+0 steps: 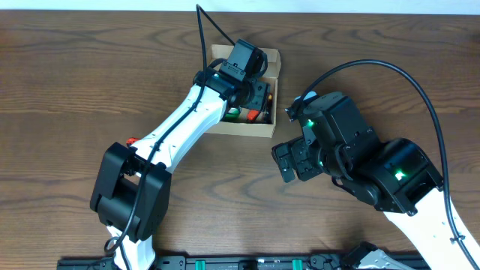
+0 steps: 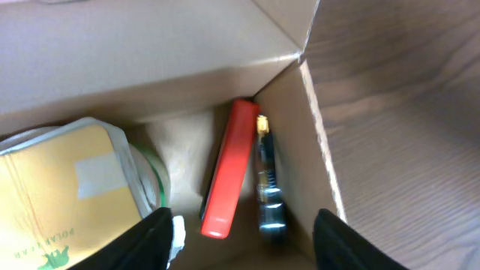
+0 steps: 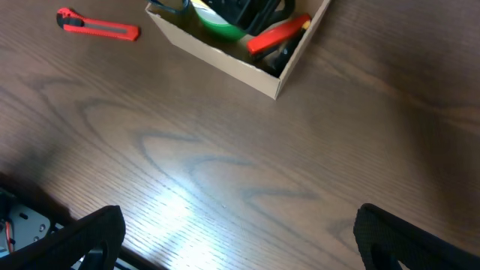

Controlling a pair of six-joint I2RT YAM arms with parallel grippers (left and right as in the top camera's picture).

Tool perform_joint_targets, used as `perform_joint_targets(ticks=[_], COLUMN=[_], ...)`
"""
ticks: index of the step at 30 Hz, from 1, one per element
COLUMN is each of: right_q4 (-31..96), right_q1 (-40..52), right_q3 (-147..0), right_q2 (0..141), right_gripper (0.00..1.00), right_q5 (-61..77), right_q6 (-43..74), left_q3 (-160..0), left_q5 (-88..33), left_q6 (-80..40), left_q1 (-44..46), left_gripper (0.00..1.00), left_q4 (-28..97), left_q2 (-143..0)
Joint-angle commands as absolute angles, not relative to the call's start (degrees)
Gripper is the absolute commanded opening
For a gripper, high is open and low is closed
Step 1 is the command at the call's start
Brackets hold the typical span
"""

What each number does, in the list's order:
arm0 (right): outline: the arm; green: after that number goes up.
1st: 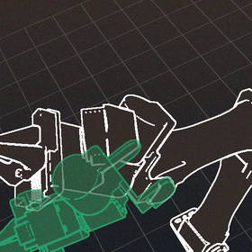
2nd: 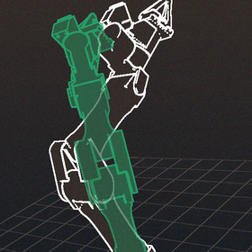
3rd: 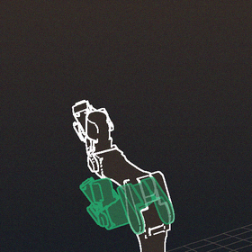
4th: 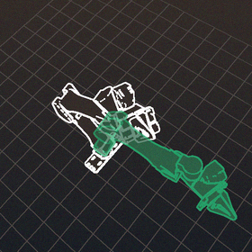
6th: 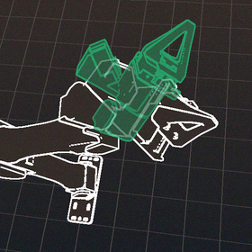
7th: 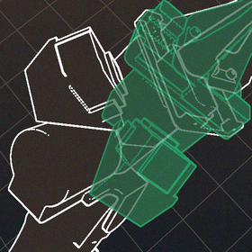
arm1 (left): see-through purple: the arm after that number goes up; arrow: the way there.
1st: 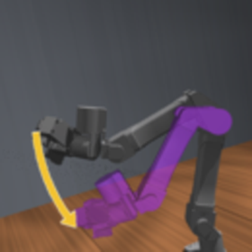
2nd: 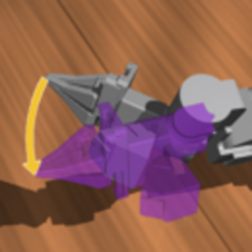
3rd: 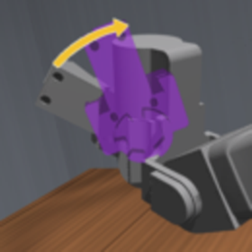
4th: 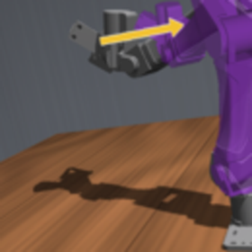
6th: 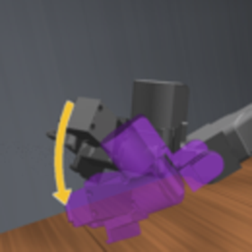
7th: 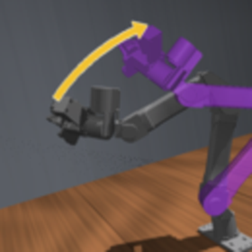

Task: Pack container
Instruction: 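Carry the tape dispenser with the left gripper and lower it into the box, then release the dispenser and move the left gripper over the red box cutter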

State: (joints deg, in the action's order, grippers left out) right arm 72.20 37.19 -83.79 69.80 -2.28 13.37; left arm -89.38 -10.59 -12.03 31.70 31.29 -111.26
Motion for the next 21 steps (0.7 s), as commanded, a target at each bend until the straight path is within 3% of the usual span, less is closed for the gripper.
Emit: perform_joint_targets(ticks=[1, 10, 21], right_q4=[72.25, 72.25, 72.25], right_q1=[36.82, 36.82, 36.82], right_q3=[-83.74, -83.74, -83.77], right_q2=[69.76, 69.76, 69.76], right_gripper=[0.99, 0.99, 0.99], right_q5=[-2.31, -2.31, -2.31], right_q6=[12.8, 12.8, 12.8], left_q3=[-91.46, -95.68, -95.61], left_q5=[-10.98, -10.96, -14.09], left_q6=[-11.81, -11.79, -11.81], left_q1=[31.51, 27.24, 7.68], left_gripper=[0.54, 0.5, 0.41], left_q4=[33.56, 39.7, 52.16], left_q2=[-110.52, -100.55, -91.61])
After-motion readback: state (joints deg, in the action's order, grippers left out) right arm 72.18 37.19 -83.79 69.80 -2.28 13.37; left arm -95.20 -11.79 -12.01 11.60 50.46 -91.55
